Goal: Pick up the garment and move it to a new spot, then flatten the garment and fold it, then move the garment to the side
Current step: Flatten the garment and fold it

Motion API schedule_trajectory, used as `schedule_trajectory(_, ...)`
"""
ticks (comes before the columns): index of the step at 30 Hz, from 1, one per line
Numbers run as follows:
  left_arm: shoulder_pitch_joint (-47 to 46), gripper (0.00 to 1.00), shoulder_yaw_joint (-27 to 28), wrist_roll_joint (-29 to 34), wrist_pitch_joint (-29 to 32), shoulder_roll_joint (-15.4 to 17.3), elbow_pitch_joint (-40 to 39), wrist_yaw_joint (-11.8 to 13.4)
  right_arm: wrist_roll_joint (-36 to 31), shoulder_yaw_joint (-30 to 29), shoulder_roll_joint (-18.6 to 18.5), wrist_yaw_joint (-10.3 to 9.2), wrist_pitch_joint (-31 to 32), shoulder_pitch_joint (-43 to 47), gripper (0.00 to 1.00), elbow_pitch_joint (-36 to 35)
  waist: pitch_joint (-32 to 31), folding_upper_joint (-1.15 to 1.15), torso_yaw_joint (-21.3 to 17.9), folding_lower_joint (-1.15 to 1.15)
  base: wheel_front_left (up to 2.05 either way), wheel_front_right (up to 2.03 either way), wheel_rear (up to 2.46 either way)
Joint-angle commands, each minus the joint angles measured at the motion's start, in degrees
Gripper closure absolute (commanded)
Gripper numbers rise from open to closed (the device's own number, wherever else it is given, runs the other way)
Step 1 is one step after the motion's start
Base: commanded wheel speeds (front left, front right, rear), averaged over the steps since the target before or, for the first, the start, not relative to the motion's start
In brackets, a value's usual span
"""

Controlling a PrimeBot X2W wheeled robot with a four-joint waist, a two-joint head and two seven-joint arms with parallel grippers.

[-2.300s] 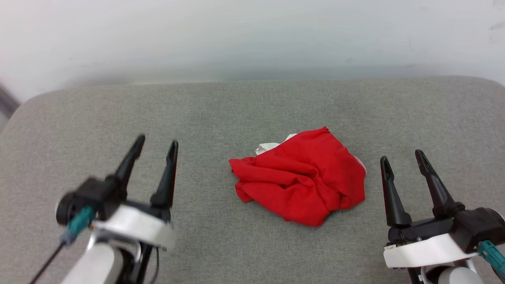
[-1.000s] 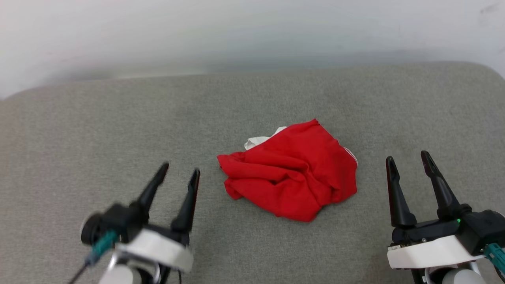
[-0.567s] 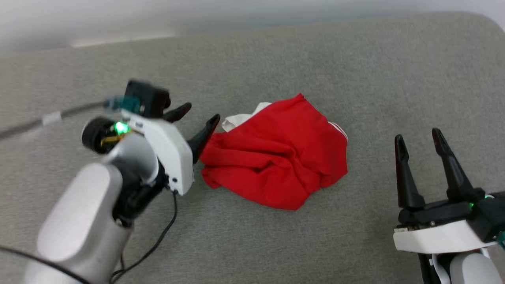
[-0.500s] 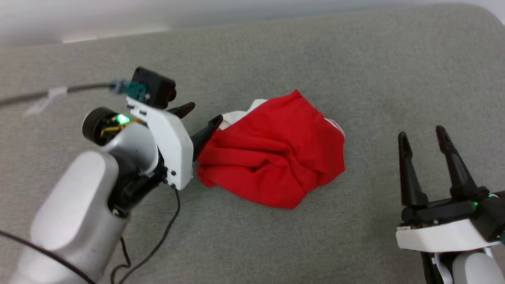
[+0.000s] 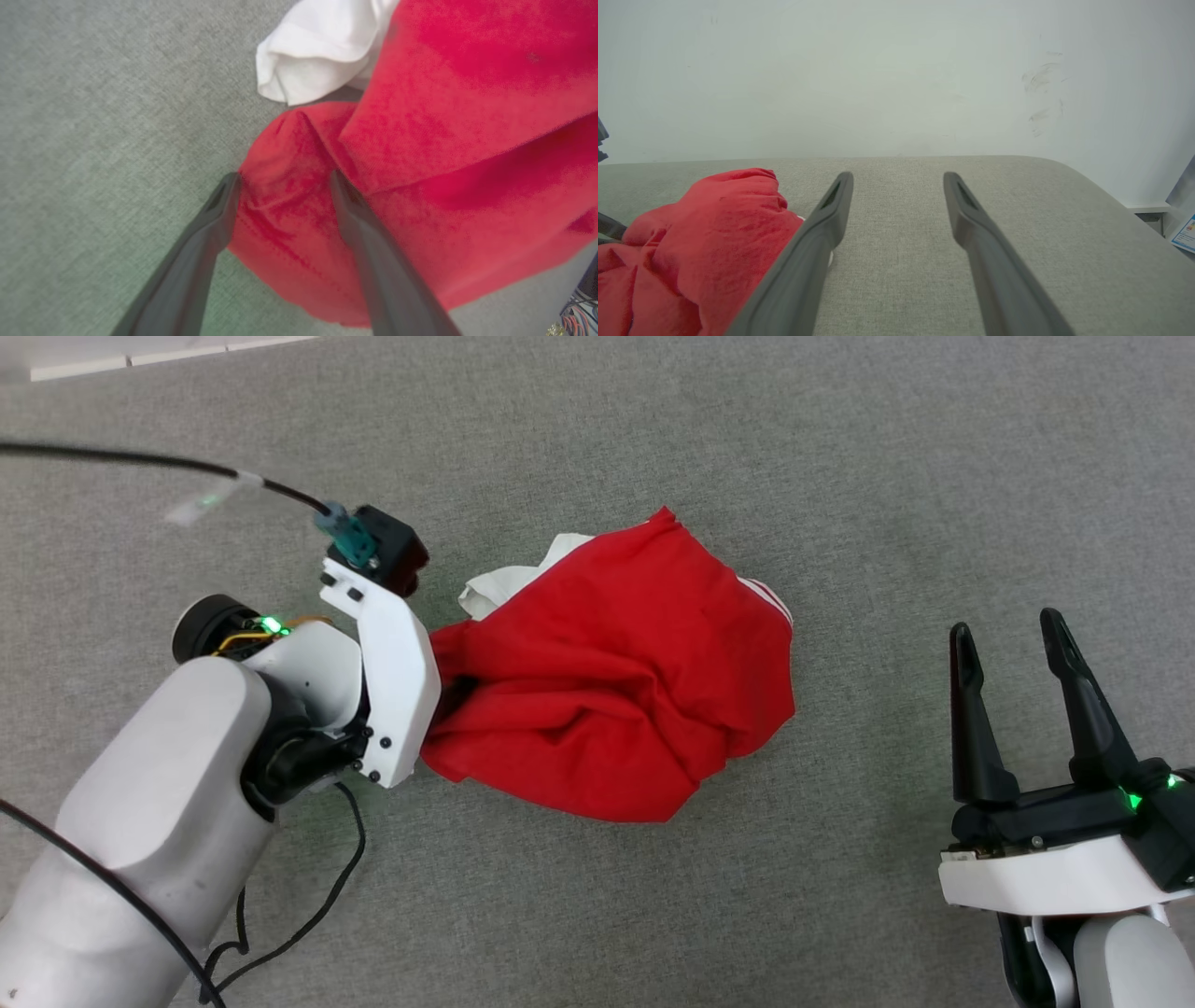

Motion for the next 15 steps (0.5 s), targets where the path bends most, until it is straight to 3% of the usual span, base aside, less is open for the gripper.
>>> schedule_trajectory(1,-0.1,0.0,-1.6,0.7,-0.6,0.3,1.3,-0.1,0.5,0.1,0.1,-0.04,-0.1,-0.5,0.0,0.1,0.4,0.0,0.0,-0.01,0.0,0.0,0.0)
schedule_trajectory(2,0.1,0.11,-3.0,0.9,-0.8,0.6,1.8,-0.1,0.5,0.2,0.1,-0.04,-0.1,-0.7,0.0,0.1,0.5,0.0,0.0,-0.01,0.0,0.0,0.0)
schedule_trajectory(3,0.5,0.78,-4.3,0.9,-1.4,0.9,2.1,-0.1,0.5,0.2,0.1,-0.04,-0.1,-0.8,0.0,0.1,0.6,0.0,0.1,-0.01,0.0,0.0,0.0)
schedule_trajectory(4,0.7,1.0,-5.2,0.6,-2.3,1.1,2.3,-0.1,0.5,0.2,0.1,-0.04,-0.1,-0.9,0.0,0.2,0.7,0.0,0.2,-0.01,0.0,0.0,0.0)
schedule_trajectory(7,0.0,1.0,-5.9,-0.5,-6.5,1.3,2.8,-0.1,0.6,0.2,0.1,-0.04,-0.1,-1.0,0.0,0.5,0.2,0.0,0.7,-0.01,0.0,0.0,0.0)
schedule_trajectory(15,-4.7,1.0,-1.4,0.0,-21.7,3.4,2.2,0.0,0.3,0.9,0.1,-0.04,-0.1,0.3,0.0,2.3,-5.8,0.0,2.2,-0.01,0.0,0.0,0.0)
